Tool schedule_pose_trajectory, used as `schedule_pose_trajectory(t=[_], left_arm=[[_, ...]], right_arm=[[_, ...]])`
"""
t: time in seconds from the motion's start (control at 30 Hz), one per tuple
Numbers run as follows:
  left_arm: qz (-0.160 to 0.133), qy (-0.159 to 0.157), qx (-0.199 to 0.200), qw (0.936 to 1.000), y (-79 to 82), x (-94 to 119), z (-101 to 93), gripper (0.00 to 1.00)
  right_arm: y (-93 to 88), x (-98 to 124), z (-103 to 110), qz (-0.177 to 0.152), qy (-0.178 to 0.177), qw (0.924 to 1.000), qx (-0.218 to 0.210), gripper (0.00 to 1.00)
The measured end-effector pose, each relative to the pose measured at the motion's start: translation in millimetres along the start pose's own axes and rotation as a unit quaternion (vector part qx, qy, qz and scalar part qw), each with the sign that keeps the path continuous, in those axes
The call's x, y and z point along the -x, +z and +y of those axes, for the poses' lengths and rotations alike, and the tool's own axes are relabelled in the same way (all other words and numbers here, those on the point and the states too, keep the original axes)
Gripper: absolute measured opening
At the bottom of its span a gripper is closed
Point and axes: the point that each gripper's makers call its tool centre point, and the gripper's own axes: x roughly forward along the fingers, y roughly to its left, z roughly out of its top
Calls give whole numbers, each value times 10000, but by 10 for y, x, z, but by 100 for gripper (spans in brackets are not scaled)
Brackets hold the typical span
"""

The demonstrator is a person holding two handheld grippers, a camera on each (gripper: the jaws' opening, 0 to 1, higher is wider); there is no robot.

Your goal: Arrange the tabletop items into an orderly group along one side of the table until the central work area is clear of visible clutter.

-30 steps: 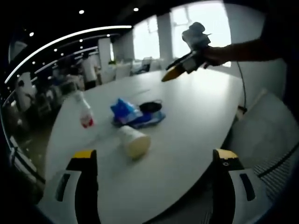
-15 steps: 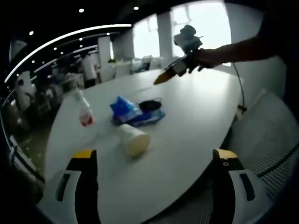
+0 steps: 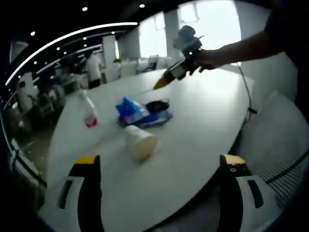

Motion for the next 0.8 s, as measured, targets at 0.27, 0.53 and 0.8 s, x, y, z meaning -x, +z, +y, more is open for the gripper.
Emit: schedule_pose_trajectory(t=[0.27, 0.53, 0.8], left_arm=[[-17, 11, -19, 10000, 5, 3, 7, 97], [30, 14, -98, 9999, -5, 3, 5, 97], [3, 48, -53, 10000, 1, 10, 27, 96]], right_arm=[[46, -173, 41, -5, 42, 10000, 8, 56], [108, -336, 55, 34, 54, 10000, 27, 51], [181, -466, 80, 28, 133, 9999, 25, 43]])
